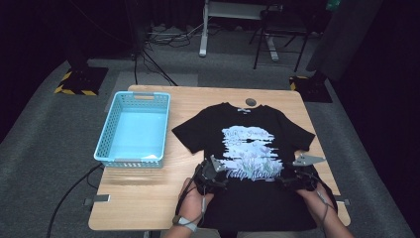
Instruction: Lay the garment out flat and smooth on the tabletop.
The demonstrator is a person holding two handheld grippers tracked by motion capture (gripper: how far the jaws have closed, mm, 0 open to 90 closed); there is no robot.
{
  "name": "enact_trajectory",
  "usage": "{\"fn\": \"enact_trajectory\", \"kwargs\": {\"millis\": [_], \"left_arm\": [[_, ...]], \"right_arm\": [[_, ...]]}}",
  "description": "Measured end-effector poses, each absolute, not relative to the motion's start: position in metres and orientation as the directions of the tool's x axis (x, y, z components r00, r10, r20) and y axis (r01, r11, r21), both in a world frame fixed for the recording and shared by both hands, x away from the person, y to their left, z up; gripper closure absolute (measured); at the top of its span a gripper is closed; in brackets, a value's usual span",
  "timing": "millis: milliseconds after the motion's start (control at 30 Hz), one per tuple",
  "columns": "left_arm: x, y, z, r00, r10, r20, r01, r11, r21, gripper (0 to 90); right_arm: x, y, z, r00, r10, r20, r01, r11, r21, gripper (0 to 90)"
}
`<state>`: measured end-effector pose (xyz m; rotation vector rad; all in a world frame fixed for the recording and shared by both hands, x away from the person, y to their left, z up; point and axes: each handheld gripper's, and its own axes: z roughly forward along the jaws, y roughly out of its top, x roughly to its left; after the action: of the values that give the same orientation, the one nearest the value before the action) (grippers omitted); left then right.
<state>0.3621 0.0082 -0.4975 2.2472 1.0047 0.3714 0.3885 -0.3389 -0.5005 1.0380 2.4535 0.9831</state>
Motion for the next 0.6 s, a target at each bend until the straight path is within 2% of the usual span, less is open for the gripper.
{"fn": "enact_trajectory", "kwargs": {"millis": [233,300,600], "left_arm": [[0.389,0.012,-0.497,0.647,0.763,-0.015,0.578,-0.477,0.662,24.3],[0.387,0.013,-0.494,0.638,0.770,-0.030,0.587,-0.460,0.666,21.3],[0.369,0.014,-0.467,0.659,0.752,-0.002,0.527,-0.460,0.714,21.4]], "right_arm": [[0.419,-0.339,-0.500,-0.688,0.726,-0.010,0.514,0.496,0.700,16.2],[0.416,-0.342,-0.499,-0.674,0.739,-0.007,0.524,0.484,0.701,15.4],[0.396,-0.348,-0.469,-0.696,0.718,-0.011,0.468,0.465,0.751,13.9]]}}
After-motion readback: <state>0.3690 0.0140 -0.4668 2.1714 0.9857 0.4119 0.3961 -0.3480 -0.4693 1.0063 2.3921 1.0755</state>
